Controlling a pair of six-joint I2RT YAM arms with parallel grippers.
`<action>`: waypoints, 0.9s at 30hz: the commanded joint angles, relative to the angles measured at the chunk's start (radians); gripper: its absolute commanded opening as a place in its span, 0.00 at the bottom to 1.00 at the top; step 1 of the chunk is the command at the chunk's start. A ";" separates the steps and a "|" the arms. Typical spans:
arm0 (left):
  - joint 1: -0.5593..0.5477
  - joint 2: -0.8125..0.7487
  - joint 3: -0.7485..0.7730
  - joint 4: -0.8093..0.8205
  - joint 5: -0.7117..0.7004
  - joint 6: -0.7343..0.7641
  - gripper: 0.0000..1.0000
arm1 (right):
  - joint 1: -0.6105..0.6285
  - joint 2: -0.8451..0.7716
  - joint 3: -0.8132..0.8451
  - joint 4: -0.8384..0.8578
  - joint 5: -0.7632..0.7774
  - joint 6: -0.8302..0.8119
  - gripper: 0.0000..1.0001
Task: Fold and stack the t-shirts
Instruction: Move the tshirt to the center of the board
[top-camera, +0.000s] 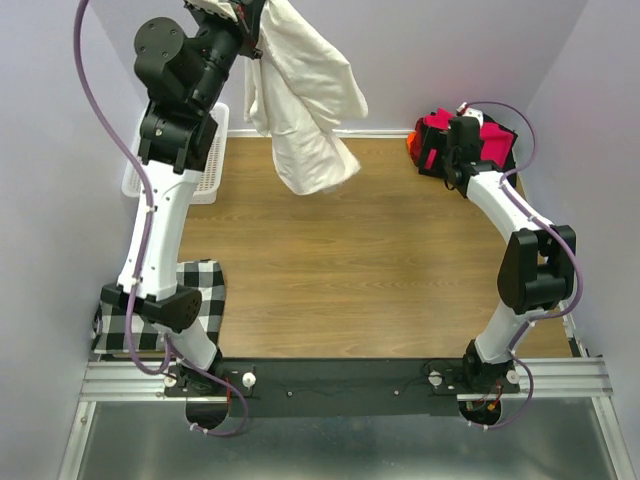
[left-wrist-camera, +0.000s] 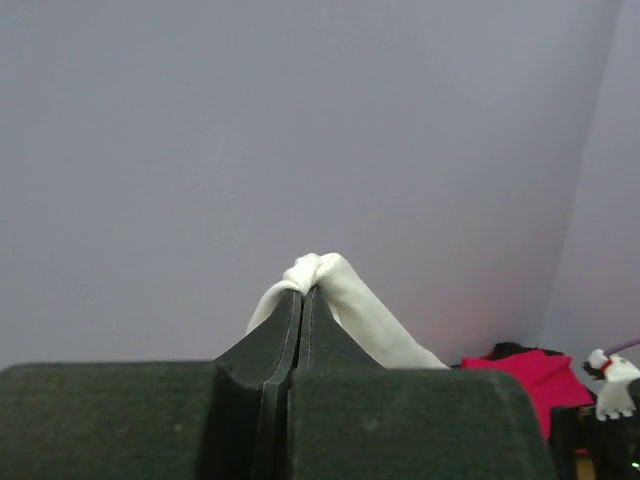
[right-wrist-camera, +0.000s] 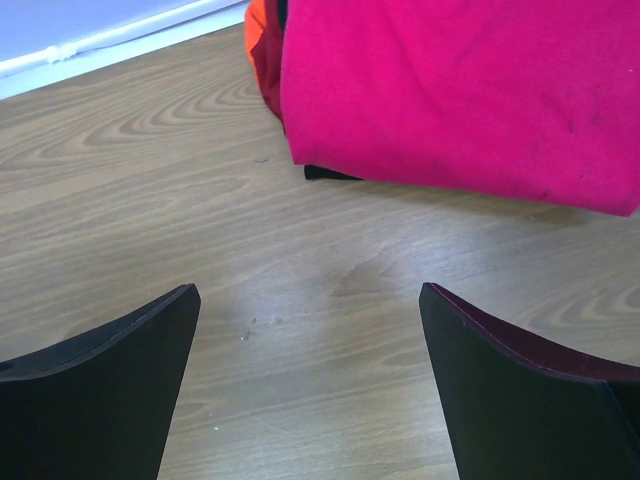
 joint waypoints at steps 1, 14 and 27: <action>-0.031 -0.075 0.017 0.064 0.098 -0.026 0.00 | 0.006 -0.021 -0.015 -0.019 0.040 0.037 1.00; -0.034 -0.100 -0.659 0.178 -0.061 -0.115 0.00 | 0.029 -0.018 -0.135 -0.025 -0.199 -0.068 0.91; -0.001 0.158 -0.586 0.225 -0.454 -0.109 0.00 | 0.280 0.058 -0.088 -0.123 -0.326 -0.110 0.87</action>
